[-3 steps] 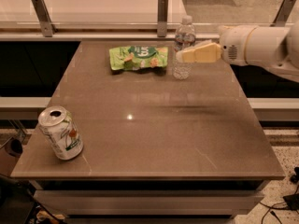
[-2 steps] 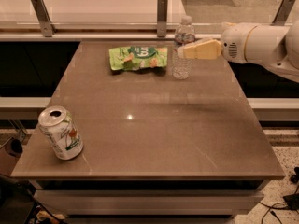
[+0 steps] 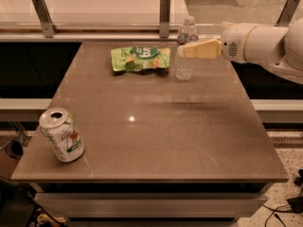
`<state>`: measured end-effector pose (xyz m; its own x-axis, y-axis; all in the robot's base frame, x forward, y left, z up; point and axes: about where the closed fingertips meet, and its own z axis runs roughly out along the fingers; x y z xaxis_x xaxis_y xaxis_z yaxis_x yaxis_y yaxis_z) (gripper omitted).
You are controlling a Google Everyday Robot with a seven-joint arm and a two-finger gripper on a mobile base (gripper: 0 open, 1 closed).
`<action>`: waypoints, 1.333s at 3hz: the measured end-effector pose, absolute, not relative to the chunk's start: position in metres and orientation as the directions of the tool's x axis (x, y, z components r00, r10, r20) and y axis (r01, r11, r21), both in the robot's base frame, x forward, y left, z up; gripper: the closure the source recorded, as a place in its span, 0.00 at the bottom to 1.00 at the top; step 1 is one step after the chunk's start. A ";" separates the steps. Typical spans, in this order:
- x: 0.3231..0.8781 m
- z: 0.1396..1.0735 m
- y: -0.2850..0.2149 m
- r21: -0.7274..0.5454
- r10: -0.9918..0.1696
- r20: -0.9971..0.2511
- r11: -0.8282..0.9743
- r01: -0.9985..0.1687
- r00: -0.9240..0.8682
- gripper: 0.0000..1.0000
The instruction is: Move water bottle near 7up can
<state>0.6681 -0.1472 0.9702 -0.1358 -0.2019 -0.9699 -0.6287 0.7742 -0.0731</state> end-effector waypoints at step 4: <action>0.713 0.936 -0.121 0.044 -0.077 -0.988 0.693 -0.720 -0.134 0.00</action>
Offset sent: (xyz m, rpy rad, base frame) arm 0.0425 0.0089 -0.0201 0.1259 -0.0214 0.0905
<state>0.7129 -0.1209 0.9360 -0.1344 -0.0770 -0.9879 -0.7198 0.6928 0.0439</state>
